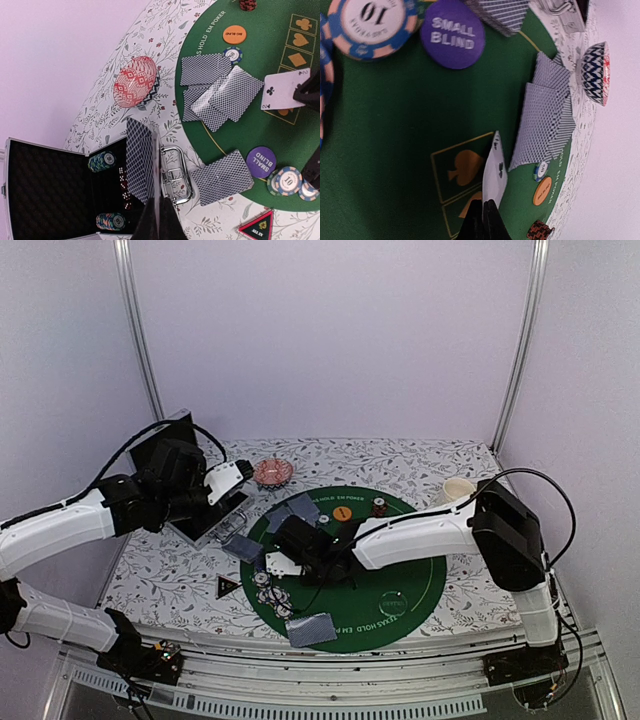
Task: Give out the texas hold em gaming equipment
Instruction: Flop the poker card in the community card area.
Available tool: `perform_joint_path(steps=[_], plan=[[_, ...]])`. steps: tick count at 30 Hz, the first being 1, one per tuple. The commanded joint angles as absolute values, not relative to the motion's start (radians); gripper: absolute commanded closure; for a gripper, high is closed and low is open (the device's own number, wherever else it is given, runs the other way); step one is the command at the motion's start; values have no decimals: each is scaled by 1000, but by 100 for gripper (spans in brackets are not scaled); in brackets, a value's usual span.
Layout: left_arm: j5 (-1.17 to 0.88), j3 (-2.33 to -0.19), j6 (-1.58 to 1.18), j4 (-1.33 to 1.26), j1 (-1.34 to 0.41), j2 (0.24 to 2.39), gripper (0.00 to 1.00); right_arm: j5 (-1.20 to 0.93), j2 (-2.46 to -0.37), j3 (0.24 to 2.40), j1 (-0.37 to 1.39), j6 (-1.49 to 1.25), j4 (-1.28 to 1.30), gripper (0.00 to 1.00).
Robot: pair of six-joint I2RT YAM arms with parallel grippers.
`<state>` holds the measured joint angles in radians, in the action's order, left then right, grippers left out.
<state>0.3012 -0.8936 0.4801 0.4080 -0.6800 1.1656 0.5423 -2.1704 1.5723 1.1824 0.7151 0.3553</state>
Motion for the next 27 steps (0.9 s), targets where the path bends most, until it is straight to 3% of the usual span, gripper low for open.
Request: perform_joint_path(steps=[1, 8, 27], plan=[[273, -881, 471, 378, -667, 1139, 100, 506, -2221, 1652, 1203, 717, 492, 98], [258, -881, 471, 377, -667, 1139, 100, 393, -2298, 1789, 1207, 636, 642, 98], [229, -883, 471, 379, -668, 1144, 100, 386, -2400, 1919, 1174, 483, 755, 96]])
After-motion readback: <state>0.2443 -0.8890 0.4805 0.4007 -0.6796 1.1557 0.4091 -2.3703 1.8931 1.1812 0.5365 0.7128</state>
